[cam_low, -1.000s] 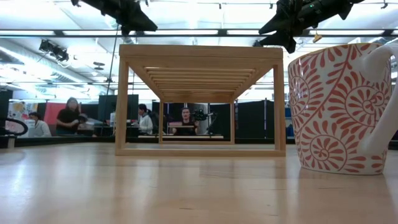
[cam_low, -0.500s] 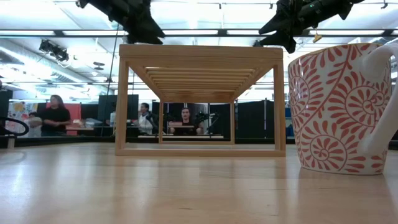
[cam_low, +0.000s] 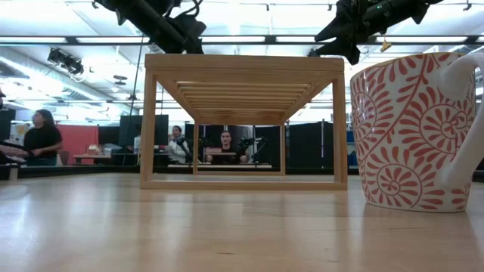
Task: Place coffee mugs
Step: Put the left blue cup on the shelf
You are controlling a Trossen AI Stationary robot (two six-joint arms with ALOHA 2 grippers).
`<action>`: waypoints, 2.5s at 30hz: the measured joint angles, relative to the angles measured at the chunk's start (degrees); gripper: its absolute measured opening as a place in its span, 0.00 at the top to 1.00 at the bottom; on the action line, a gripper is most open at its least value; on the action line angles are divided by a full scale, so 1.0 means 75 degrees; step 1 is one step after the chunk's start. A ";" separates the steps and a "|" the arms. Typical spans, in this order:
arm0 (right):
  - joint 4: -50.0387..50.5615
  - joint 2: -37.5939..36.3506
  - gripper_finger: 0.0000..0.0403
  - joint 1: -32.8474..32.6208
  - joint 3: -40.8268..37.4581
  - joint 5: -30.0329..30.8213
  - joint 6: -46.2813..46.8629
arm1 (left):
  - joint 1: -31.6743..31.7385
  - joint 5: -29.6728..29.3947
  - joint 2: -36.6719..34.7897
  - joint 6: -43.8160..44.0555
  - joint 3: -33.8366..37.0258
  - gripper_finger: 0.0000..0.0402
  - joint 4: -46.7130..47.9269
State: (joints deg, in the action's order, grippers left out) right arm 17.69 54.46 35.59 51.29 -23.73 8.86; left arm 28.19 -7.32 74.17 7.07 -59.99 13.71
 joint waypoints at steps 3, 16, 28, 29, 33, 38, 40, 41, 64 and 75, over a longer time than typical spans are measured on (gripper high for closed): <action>0.0000 0.0002 0.51 0.0000 0.0000 0.0000 0.0000 | -0.0102 -0.0316 0.0063 -0.0026 -0.0003 0.53 -0.0279; 0.0000 0.0000 0.51 0.0003 0.0000 0.0000 0.0000 | -0.0111 -0.0605 0.0070 -0.0030 -0.0003 0.53 -0.0490; 0.0003 0.0000 0.51 0.0002 0.0000 0.0000 0.0000 | -0.0111 -0.0626 0.0466 -0.0032 -0.0003 0.53 -0.0869; 0.0000 0.0001 0.51 0.0001 0.0000 0.0000 0.0000 | -0.0111 -0.0642 0.0511 -0.0029 -0.0003 0.53 -0.0899; 0.0003 0.0000 0.51 0.0001 0.0001 0.0000 0.0000 | -0.0093 -0.0802 0.0580 -0.0029 0.0000 0.53 -0.0893; 0.0003 0.0000 0.51 0.0000 0.0000 0.0000 0.0000 | -0.0091 -0.1096 0.0580 -0.0044 -0.0003 0.54 -0.0888; 0.0003 0.0000 0.51 0.0001 0.0001 0.0000 0.0000 | -0.0091 -0.1112 0.0580 -0.0048 -0.0003 0.57 -0.0888; 0.0003 0.0000 0.51 0.0000 0.0000 0.0000 0.0000 | -0.0091 -0.1112 0.0580 -0.0050 -0.0003 0.58 -0.0880; 0.0003 0.0001 0.51 0.0002 0.0000 0.0000 0.0003 | -0.0115 -0.1800 0.0417 -0.0046 -0.0003 0.65 -0.0227; 0.0006 0.0002 0.51 0.0003 0.0002 0.0000 0.0001 | -0.0821 -0.1802 -0.0275 0.0200 -0.0003 0.65 0.0728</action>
State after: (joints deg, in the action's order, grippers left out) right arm 17.74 54.47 35.62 51.30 -23.73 8.87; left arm 22.03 -20.84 72.11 8.57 -60.01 19.17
